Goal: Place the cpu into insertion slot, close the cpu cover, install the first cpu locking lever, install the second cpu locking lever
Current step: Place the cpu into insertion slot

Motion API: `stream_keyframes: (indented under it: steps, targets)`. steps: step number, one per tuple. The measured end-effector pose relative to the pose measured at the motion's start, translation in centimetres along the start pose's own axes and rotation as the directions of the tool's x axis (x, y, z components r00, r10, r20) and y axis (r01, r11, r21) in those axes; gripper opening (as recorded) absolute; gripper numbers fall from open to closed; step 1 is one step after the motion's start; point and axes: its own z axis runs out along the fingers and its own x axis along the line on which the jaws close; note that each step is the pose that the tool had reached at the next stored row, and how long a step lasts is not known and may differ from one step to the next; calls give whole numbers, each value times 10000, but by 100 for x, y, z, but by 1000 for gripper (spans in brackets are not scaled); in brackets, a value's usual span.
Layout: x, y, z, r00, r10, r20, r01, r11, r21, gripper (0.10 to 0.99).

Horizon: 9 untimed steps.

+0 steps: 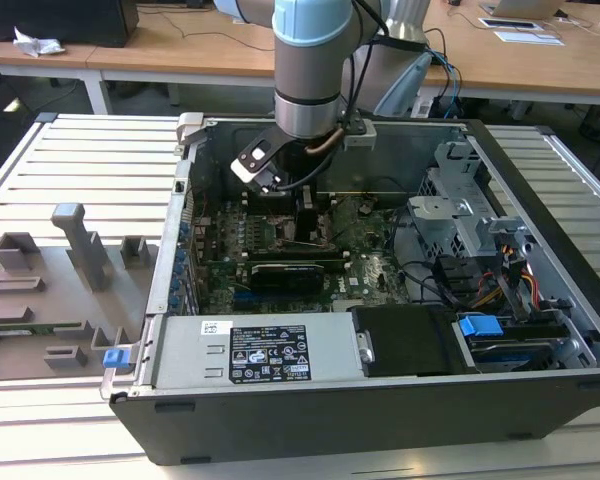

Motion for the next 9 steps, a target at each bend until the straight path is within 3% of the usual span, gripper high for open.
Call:
stream_keyframes:
  steps: [1,2,4,5,6,7,9]
  targets:
    - [1,-1,-2,10000,1,-2,-1,10000,-1,537]
    - [0,-6,-3,10000,2,-2,-2,10000,-1,412]
    - [-5,-18,1,10000,2,-1,-2,10000,0,290]
    - [-5,-23,5,10000,1,0,-1,10000,0,290]
    - [-5,-32,12,10000,0,0,0,10000,0,231]
    - [-5,-39,16,10000,0,-1,0,10000,0,110]
    - [-4,-60,32,10000,0,-1,0,10000,0,106]
